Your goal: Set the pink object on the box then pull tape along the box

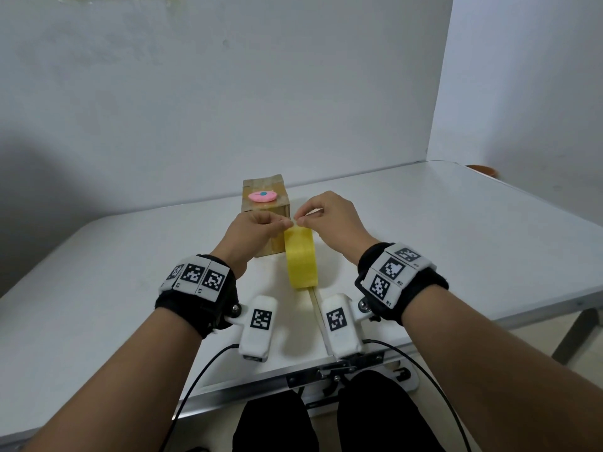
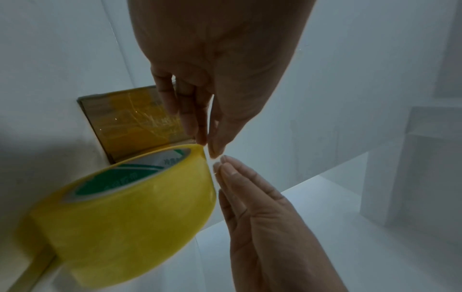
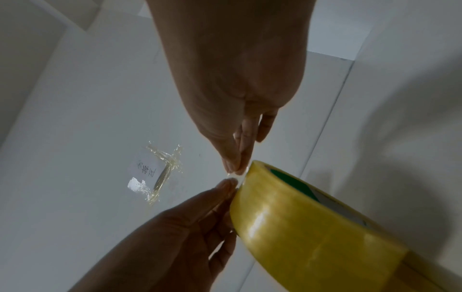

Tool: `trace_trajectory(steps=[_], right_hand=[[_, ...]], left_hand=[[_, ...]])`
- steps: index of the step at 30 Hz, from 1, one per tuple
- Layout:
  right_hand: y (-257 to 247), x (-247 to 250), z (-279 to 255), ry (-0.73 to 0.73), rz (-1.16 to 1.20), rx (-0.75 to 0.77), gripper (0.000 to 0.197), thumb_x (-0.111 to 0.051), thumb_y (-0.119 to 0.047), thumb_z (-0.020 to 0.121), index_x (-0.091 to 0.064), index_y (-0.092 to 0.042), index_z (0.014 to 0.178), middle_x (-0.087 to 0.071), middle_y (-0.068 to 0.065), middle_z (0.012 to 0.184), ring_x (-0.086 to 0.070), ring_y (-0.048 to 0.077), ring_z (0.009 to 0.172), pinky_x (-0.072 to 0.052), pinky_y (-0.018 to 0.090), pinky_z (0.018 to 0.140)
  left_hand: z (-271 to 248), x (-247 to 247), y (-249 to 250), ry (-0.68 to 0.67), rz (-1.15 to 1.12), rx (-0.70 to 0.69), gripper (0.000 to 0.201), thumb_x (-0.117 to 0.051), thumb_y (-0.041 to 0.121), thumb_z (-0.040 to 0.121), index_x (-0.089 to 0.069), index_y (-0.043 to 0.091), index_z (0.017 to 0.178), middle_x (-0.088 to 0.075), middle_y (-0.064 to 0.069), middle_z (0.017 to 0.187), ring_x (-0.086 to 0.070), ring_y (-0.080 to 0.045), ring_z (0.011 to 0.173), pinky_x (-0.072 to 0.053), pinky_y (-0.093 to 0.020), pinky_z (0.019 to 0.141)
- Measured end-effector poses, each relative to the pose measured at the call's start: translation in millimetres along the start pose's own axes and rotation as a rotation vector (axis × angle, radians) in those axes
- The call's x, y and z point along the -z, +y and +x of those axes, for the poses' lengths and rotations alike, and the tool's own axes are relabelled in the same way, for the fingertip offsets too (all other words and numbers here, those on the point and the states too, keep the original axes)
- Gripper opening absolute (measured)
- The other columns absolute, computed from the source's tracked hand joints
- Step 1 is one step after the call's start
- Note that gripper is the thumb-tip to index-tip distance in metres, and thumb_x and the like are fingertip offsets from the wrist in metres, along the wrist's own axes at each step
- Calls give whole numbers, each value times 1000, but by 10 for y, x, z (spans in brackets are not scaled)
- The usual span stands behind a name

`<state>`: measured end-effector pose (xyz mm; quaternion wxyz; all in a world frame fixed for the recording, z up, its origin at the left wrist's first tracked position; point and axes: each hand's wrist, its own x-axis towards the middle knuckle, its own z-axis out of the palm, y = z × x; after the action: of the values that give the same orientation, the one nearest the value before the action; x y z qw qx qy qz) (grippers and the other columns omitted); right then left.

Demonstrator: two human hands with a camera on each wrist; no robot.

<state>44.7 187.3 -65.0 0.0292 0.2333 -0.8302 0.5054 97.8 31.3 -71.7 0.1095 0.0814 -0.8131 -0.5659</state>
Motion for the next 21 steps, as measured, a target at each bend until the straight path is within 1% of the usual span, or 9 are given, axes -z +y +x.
trace_trajectory(steps=[2,4,7,9,11,14,16,18,21], right_hand=[[1,3,-3,10,-6,-7,10,-70,-18,81,-78,-13,86,-59,-13,86,-69,18,95,-51,29,83],[8,18,12,-16,-44,-17,9,-69,-24,81,-77,-20,84,-56,-16,89,-66,19,104,-50,39,94],[12,52,46,-77,-103,-44,4,-69,-34,80,-71,-31,82,-54,-7,120,-53,19,121,-40,46,105],[24,44,55,-103,-60,-63,7,-68,-31,83,-70,-25,86,-53,1,130,-50,20,124,-40,39,104],[31,30,39,-95,44,-102,16,-66,-27,86,-71,-15,95,-58,4,129,-53,21,123,-43,30,94],[34,16,4,-76,207,-180,30,-66,-22,87,-68,-11,114,-62,1,116,-58,22,117,-51,35,95],[54,-14,6,-74,248,-230,42,-67,-27,85,-61,-12,125,-59,4,118,-62,26,114,-55,39,95],[56,-45,-9,-139,223,-303,58,-69,-37,82,-52,-13,132,-58,9,126,-63,27,113,-55,42,96],[11,-63,-52,-248,348,-396,52,-66,-27,89,-49,-4,132,-61,20,129,-62,33,119,-50,45,102]], left_hand=[[6,8,9,-24,-9,9,13,-71,29,84,-74,17,84,-67,12,75,-56,-5,75,-40,-23,72],[4,11,23,-37,-8,12,10,-70,28,84,-73,19,83,-68,12,77,-57,-5,76,-40,-24,72],[-4,8,33,-58,-15,17,10,-69,27,85,-73,18,84,-70,8,82,-58,-6,79,-40,-24,73],[-1,-5,36,-61,-20,25,9,-69,25,86,-73,17,85,-70,6,85,-59,-8,80,-41,-22,72],[9,-10,36,-47,-38,37,8,-69,23,85,-74,16,85,-70,6,83,-58,-10,81,-42,-22,74],[30,-8,23,7,-68,62,15,-69,25,82,-75,12,89,-71,3,89,-58,-12,83,-45,-25,76],[29,-22,17,27,-85,68,23,-70,27,82,-74,8,94,-70,1,89,-58,-12,81,-46,-24,75],[29,-56,12,49,-109,52,17,-70,24,84,-71,9,90,-64,4,77,-54,-9,73,-44,-21,68],[52,-81,28,112,-121,27,11,-69,20,86,-69,9,90,-60,5,70,-52,-5,64,-44,-15,59]])
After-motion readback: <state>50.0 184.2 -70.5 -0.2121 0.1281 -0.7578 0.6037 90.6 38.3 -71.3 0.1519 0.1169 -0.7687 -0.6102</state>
